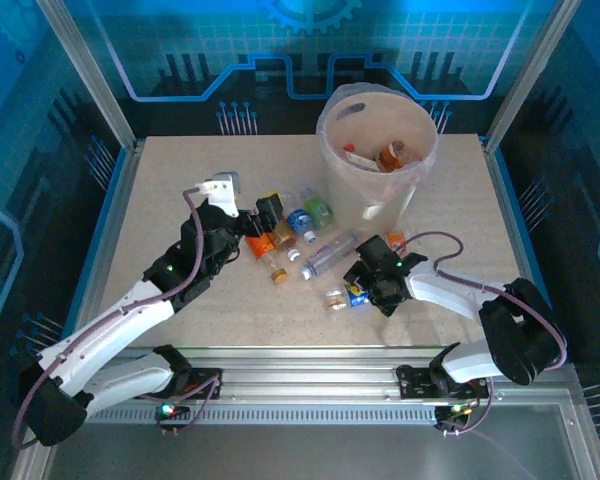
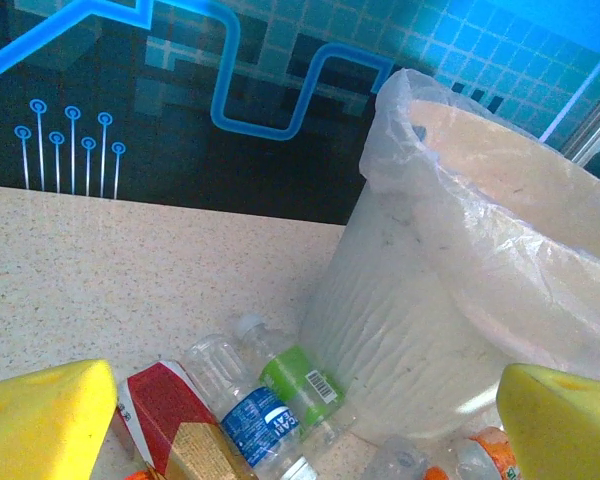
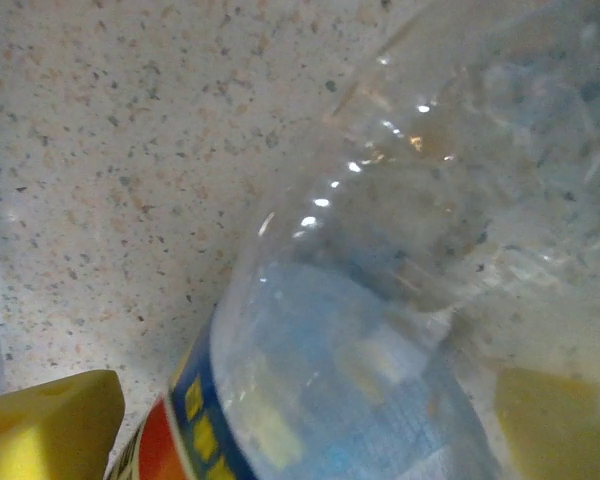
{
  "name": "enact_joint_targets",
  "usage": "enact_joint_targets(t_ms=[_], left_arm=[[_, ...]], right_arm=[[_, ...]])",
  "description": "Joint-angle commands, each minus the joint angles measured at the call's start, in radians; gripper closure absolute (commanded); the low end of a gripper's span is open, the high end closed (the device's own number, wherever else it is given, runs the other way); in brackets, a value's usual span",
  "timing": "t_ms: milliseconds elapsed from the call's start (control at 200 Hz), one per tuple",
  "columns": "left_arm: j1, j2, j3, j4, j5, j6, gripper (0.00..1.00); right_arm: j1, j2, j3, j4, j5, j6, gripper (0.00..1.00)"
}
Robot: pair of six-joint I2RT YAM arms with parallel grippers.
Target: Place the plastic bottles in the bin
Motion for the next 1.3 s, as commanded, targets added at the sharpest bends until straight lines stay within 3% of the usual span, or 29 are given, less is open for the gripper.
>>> enact_joint_targets(t_ms=[0, 350, 685, 835, 965, 1296], left_arm=[[0.009, 0.004, -0.007, -0.009, -0.007, -0.013, 0.01], [0.016, 0.005, -0.010, -0.027, -0.016, -0.023, 0.01], [0.019, 0.007, -0.014, -0.037, -0.026, -0.038, 0.01], [0.021, 0.008, -0.019, -0.057, -0.038, -0.058, 0.01], [0.021, 0.007, -0.020, -0.087, -0.052, -0.079, 0.01], [0.021, -0.014, -0.048, -0.099, -0.067, -0.127, 0.01]], right_arm=[[-0.013, 0.019, -0.015, 0.023, -0.011, 0.013, 0.09], [-0.015, -0.064, -0.092, 0.016, -0.014, 0.040, 0.36], [-0.013, -0.423, -0.096, -0.220, 0.167, 0.005, 0.58], [-0.013, -0.584, 0.019, -0.373, 0.300, -0.124, 0.62], [-0.017, -0.631, 0.183, -0.460, 0.412, -0.300, 0.62], [-0.055, -0.393, 0.697, -0.411, 0.523, -0.841, 0.62]])
